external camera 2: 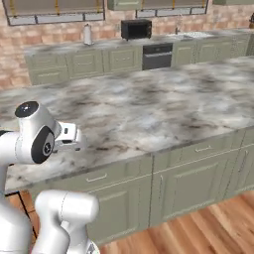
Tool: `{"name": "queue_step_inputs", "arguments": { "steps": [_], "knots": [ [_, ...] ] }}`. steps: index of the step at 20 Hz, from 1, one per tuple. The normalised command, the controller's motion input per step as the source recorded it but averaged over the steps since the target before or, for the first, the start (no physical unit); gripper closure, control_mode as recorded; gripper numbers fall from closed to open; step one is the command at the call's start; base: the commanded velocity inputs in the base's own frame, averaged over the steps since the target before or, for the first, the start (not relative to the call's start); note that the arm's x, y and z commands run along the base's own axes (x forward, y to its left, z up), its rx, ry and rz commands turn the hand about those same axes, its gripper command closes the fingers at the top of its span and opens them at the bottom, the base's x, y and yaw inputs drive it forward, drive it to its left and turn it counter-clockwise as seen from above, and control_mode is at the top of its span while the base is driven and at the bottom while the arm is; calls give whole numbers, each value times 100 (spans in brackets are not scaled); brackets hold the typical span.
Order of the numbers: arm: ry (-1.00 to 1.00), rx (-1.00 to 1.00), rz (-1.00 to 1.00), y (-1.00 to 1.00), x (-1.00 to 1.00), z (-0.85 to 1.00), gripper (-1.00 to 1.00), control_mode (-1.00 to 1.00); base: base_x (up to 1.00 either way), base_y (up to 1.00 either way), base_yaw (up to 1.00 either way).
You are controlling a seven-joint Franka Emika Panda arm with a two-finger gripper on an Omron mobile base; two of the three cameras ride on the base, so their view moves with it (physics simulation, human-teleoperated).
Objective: Get the candle and the beer from the cabinet and move them to the dining counter.
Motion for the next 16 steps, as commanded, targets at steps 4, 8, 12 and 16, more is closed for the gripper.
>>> {"name": "queue_step_inputs", "arguments": {
  "steps": [4, 8, 12, 16],
  "knots": [
    [0, 0, 0, 0, 0, 0, -100, 100, 0, 2, -100],
    [0, 0, 0, 0, 0, 0, -100, 100, 0, 1, -99],
    [0, 0, 0, 0, 0, 0, -100, 100, 0, 1, -98],
    [0, 0, 0, 0, 0, 0, -100, 100, 24, 0, -68]
  ]
}}
